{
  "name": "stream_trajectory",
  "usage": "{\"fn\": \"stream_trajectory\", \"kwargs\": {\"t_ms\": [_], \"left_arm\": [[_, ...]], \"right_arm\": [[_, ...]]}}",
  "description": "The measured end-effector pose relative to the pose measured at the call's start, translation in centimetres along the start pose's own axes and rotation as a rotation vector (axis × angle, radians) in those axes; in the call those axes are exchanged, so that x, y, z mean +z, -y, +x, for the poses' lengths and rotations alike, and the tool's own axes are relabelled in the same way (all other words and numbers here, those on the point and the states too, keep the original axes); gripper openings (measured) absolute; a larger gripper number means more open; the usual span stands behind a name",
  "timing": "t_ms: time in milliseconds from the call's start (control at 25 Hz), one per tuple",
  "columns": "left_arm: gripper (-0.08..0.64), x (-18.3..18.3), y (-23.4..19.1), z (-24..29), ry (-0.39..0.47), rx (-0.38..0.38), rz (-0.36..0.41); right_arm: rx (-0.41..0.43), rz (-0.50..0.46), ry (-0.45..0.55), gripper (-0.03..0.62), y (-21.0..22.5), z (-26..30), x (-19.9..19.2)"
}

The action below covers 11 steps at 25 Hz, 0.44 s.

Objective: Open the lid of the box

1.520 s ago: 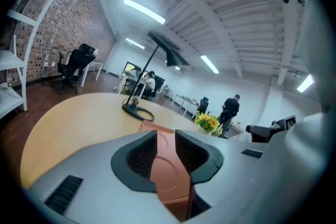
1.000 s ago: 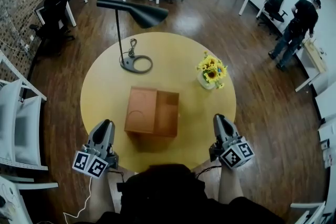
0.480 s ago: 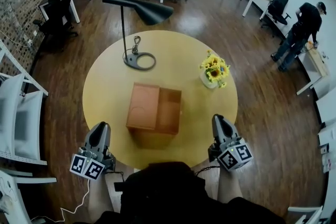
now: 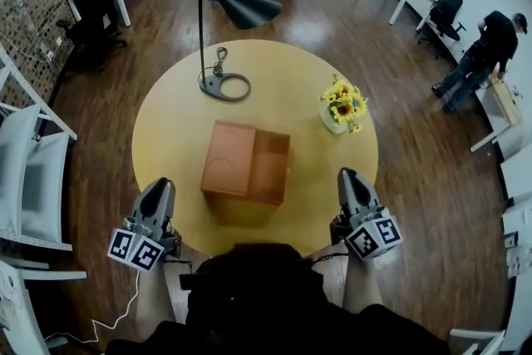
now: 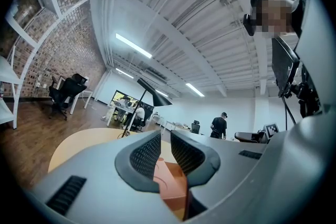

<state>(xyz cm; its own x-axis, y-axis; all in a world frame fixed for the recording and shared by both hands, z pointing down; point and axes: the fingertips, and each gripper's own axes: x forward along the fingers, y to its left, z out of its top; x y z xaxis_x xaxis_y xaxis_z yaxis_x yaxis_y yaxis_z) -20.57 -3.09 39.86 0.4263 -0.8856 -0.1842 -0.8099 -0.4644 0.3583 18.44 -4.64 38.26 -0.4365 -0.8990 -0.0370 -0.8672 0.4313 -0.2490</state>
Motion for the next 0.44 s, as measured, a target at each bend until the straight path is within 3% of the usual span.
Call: {"fn": "stream_trajectory", "kwargs": {"t_ms": [440], "left_arm": [[0.048, -0.50, -0.21, 0.93, -0.010, -0.010, -0.025]], "right_arm": [[-0.012, 0.005, -0.019, 0.002, 0.51, 0.17, -0.71]]}}
